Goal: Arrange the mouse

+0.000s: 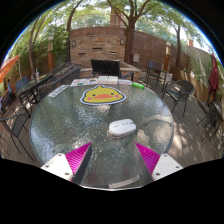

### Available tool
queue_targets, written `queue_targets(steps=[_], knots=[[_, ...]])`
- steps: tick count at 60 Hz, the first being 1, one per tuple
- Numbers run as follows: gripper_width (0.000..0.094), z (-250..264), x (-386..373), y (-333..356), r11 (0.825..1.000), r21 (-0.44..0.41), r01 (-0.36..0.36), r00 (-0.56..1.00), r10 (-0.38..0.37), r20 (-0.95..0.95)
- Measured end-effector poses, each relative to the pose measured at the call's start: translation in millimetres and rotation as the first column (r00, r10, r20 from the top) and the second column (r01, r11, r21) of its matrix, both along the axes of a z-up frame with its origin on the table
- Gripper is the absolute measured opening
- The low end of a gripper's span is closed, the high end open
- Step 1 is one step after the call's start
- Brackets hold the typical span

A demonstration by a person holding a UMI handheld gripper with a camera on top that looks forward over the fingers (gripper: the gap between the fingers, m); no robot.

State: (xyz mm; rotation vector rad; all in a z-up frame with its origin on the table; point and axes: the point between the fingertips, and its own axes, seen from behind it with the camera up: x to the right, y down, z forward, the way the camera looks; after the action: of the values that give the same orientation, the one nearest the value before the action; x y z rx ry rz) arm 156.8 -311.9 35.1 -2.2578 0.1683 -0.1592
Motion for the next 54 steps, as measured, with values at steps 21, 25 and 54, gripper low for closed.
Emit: queue_targets(steps=[21,25,54], knots=[[0.0861,-48,31,92,0.999,-0.034,-0.042,0.996,0.039,-0.08],[0.0856,-49,27,106,0.997,-0.033,-0.065,0.994,0.061,-0.095],[0.0451,-54,5,137,0.978,-0.026,-0.206,0.978,0.206,0.007]])
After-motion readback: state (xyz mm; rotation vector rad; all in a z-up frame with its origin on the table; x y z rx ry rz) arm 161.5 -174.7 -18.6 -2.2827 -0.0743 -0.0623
